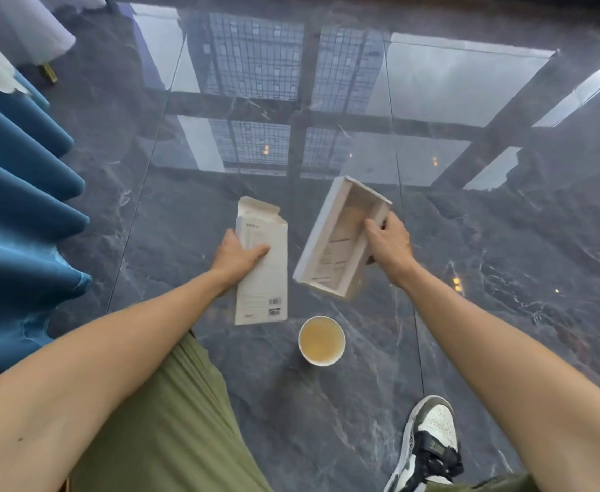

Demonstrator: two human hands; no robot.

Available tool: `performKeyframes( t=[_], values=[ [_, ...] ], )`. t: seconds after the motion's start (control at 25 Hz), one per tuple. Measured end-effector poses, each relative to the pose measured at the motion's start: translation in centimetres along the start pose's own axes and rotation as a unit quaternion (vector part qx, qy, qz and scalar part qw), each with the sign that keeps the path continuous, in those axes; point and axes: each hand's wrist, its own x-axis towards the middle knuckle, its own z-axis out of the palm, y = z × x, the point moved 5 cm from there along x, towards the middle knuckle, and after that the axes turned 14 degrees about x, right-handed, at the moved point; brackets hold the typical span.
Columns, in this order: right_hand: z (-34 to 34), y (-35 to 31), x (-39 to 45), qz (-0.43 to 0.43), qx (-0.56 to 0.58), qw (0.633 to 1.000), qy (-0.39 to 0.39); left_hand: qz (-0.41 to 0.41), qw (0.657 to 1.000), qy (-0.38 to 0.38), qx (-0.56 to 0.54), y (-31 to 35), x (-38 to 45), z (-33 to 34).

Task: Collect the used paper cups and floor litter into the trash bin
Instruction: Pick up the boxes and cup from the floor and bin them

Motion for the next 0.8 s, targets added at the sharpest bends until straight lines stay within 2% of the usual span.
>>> performKeyframes(
  t=[0.08, 0.2, 0.28, 0.36, 0.44, 0.56, 0.68, 0.8],
  values=[
    [2.7, -0.4, -1.1, 0.007, 0.018, 0.999, -0.039, 0.002, 0.994, -0.008, -0.106, 0.9, -0.2, 0.0],
    [6.1, 0.2, -2.6, 0.006, -0.02, 0.997, -0.079, -0.018, 0.977, -0.071, -0.202, 0.9, -1.4, 0.3],
    [7.8, 1.1, -3.3, 0.0, -0.071, 0.994, -0.089, -0.036, 0.966, -0.135, -0.219, -0.7, -2.0, 1.0],
    [8.9, 2.2, -3.9, 0.011, -0.086, 0.992, -0.091, -0.008, 0.953, -0.207, -0.222, -1.4, -2.4, 1.6],
    [9.7, 3.2, -4.5, 0.02, -0.072, 0.992, -0.099, 0.017, 0.94, -0.241, -0.24, -1.6, -2.4, 1.7],
    [9.9, 3.2, -5.4, 0.023, -0.036, 0.993, -0.112, 0.037, 0.932, -0.243, -0.266, -1.7, -1.9, 1.5],
    [8.7, 3.0, -6.1, 0.027, 0.041, 0.992, -0.119, 0.026, 0.934, -0.211, -0.286, -1.9, -1.7, 1.3],
    [5.9, 4.4, -7.4, -0.016, 0.057, 0.997, -0.057, 0.005, 0.936, -0.158, -0.313, -1.9, -1.2, 1.1]
  ],
)
